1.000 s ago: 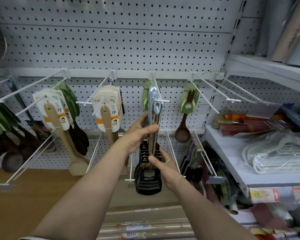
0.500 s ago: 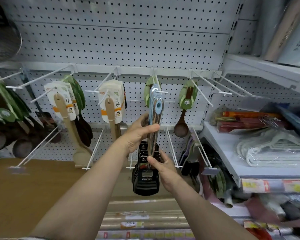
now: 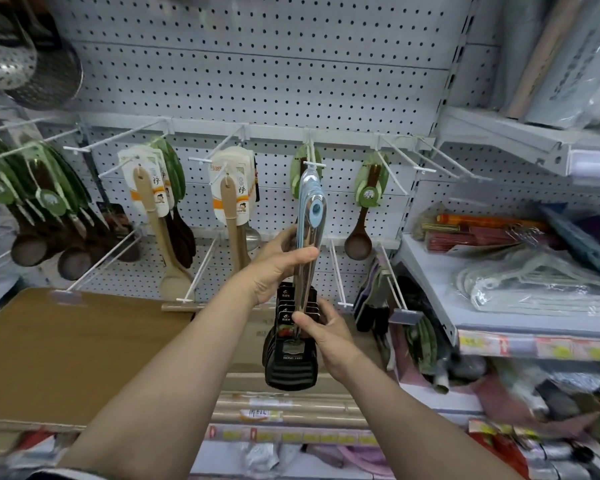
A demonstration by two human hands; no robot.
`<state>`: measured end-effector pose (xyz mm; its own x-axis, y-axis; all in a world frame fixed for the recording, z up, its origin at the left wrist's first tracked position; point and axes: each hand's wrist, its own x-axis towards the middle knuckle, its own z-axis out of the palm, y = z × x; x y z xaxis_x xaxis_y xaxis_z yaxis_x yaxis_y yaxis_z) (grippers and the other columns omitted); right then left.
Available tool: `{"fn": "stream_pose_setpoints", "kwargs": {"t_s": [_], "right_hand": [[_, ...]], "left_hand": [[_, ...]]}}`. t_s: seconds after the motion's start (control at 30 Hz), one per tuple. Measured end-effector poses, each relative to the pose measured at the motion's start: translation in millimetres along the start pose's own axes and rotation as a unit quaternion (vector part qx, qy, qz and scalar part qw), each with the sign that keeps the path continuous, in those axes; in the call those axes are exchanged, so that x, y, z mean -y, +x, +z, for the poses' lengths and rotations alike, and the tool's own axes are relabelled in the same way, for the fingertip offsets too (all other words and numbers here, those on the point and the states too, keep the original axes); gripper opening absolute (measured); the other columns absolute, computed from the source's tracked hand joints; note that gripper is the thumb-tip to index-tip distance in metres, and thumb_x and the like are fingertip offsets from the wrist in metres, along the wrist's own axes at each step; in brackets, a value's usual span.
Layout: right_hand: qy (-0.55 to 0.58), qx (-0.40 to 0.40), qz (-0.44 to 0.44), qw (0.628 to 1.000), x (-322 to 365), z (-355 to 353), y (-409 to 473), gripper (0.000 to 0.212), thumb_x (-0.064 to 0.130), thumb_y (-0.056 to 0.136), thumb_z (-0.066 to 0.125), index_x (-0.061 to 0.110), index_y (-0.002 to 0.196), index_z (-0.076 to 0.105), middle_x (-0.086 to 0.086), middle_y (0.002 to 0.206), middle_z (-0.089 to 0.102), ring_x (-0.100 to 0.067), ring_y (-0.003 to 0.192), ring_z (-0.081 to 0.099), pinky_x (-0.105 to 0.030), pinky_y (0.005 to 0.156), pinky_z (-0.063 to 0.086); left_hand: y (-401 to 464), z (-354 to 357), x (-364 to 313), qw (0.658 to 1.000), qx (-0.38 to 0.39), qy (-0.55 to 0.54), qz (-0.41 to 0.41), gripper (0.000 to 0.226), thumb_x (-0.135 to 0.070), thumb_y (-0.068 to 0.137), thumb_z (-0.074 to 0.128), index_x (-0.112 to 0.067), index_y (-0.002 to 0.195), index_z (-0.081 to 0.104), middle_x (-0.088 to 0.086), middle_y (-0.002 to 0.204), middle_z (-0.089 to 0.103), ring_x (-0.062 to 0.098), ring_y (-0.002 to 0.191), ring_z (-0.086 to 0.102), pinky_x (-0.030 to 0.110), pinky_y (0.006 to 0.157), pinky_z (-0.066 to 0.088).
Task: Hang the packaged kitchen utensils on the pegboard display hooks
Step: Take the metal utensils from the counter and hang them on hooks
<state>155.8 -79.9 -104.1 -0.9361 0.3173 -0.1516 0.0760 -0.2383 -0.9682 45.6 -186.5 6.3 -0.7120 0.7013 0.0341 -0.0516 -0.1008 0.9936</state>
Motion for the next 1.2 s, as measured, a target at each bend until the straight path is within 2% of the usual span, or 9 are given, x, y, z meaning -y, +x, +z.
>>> {"fn": "stream_pose_setpoints", "kwargs": {"t_s": [0.1,0.2,0.4,0.5,0.67,0.8,0.9,1.03,1.2], "right_hand": [[-0.010,0.007,-0.002,1.000,0,2,-21,0.052,0.018,0.081,0.084,0.027,0.126,0.060,0.002,0.103,0.078,-0.011,0.093,0.075,-0.017,0.070,0.056],[-0.014,0.013,-0.005,1.000,-1,8,-42,0.047,0.013,0.084,0.081,0.021,0.125,0.060,0.000,0.100,0.077,-0.006,0.084,0.075,-0.014,0.066,0.054],[-0.028,0.014,0.008,0.999,-32,25,-74,0.053,0.030,0.072,0.091,0.027,0.116,0.062,-0.001,0.112,0.075,-0.015,0.099,0.073,-0.028,0.082,0.058],[-0.031,0.029,0.028,0.999,-43,43,-86,0.064,0.042,0.057,0.090,0.028,0.114,0.064,-0.005,0.112,0.076,-0.025,0.103,0.073,-0.048,0.096,0.057],[-0.031,0.090,0.060,0.994,-48,86,-95,0.040,0.021,0.083,0.083,0.017,0.116,0.061,-0.011,0.094,0.077,-0.031,0.076,0.074,-0.046,0.078,0.061],[-0.039,0.151,0.084,0.984,-52,143,-99,0.054,0.031,0.076,0.086,0.016,0.120,0.059,-0.014,0.091,0.077,-0.031,0.068,0.071,-0.048,0.075,0.059],[-0.068,0.204,0.088,0.973,-62,194,-99,0.070,0.041,0.067,0.091,0.021,0.127,0.060,-0.012,0.102,0.077,-0.031,0.082,0.074,-0.047,0.083,0.060],[-0.096,0.275,0.097,0.952,-79,282,-104,0.089,0.044,0.058,0.092,0.023,0.136,0.056,-0.015,0.108,0.076,-0.029,0.091,0.074,-0.047,0.088,0.059],[-0.104,0.336,0.124,0.928,-101,418,-129,0.053,0.015,0.083,0.082,0.017,0.131,0.060,-0.013,0.101,0.076,-0.028,0.087,0.071,-0.043,0.086,0.058]], "left_hand": [[-21,7,0,1.000,-0.013,-0.006,0.007,0.102,-0.042,0.054,0.085,-0.019,0.145,0.047,0.006,0.133,0.064,0.015,0.122,0.062,0.029,0.092,0.051],[-41,15,-2,1.000,-0.030,-0.001,0.004,0.096,-0.046,0.055,0.085,-0.022,0.142,0.051,0.006,0.131,0.067,0.017,0.120,0.064,0.030,0.088,0.051],[-89,17,7,0.998,-0.059,0.016,-0.018,0.091,-0.051,0.056,0.083,-0.022,0.138,0.055,0.000,0.126,0.068,0.017,0.119,0.064,0.034,0.091,0.049],[-114,5,14,0.993,-0.111,-0.004,-0.028,0.093,-0.054,0.055,0.083,-0.021,0.138,0.056,0.001,0.122,0.069,0.019,0.117,0.063,0.032,0.083,0.049],[-156,-38,17,0.971,-0.221,-0.091,-0.027,0.064,-0.054,0.056,0.082,-0.021,0.109,0.068,0.005,0.102,0.068,0.021,0.096,0.064,0.032,0.075,0.051],[-197,-90,11,0.946,-0.296,-0.128,-0.030,0.062,-0.058,0.057,0.087,-0.019,0.102,0.070,0.005,0.095,0.070,0.022,0.092,0.066,0.037,0.081,0.053],[-235,-138,2,0.927,-0.347,-0.142,-0.026,0.073,-0.063,0.054,0.083,-0.015,0.107,0.068,0.006,0.096,0.070,0.021,0.088,0.067,0.034,0.070,0.055],[-297,-214,-12,0.895,-0.414,-0.165,-0.011,0.065,-0.064,0.055,0.078,-0.017,0.098,0.068,0.003,0.088,0.069,0.021,0.083,0.063,0.035,0.072,0.048],[-389,-321,-26,0.865,-0.474,-0.166,-0.005,0.042,-0.058,0.077,0.074,-0.020,0.093,0.068,-0.002,0.077,0.069,0.019,0.078,0.063,0.033,0.071,0.049]]}}
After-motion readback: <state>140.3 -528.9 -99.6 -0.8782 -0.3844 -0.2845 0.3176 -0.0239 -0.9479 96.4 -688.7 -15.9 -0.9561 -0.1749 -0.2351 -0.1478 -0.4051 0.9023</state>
